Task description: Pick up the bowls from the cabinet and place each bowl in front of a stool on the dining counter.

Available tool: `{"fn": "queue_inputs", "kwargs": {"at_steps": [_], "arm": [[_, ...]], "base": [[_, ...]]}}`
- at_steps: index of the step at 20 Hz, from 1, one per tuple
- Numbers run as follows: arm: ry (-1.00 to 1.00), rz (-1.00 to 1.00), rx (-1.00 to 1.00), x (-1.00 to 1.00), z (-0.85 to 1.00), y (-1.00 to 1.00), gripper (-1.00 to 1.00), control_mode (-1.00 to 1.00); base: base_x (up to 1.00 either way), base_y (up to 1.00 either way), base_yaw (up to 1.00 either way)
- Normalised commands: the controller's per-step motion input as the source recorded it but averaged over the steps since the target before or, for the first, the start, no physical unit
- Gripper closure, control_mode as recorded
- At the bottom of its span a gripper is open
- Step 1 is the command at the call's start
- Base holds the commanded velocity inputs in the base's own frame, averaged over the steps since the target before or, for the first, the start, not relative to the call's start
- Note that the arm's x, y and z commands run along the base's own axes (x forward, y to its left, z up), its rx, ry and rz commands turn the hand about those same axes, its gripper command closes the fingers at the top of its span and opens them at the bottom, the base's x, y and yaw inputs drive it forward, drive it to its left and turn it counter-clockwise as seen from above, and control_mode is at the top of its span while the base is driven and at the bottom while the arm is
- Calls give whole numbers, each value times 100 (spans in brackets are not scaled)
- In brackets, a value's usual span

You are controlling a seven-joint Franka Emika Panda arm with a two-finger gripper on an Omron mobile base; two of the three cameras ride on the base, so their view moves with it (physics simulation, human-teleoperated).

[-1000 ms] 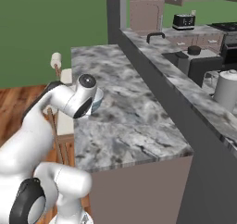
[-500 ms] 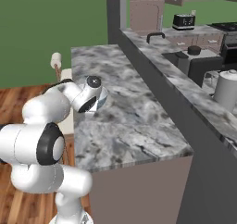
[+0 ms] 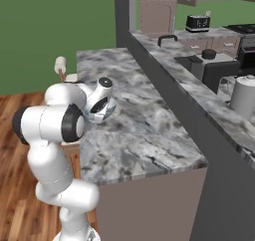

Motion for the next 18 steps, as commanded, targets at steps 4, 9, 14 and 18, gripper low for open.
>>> {"fn": "queue_inputs", "kwargs": {"at_steps": [4, 9, 14, 18], "arm": [[0, 0, 0, 46, -27, 4, 100, -100], [-3, 0, 0, 38, -31, 0, 100, -100], [-3, 0, 0, 46, -41, 3, 100, -100], [0, 0, 0, 40, -39, 12, 100, -100]], "base": [[0, 0, 0], [0, 0, 0], [0, 0, 0], [0, 0, 0]]}}
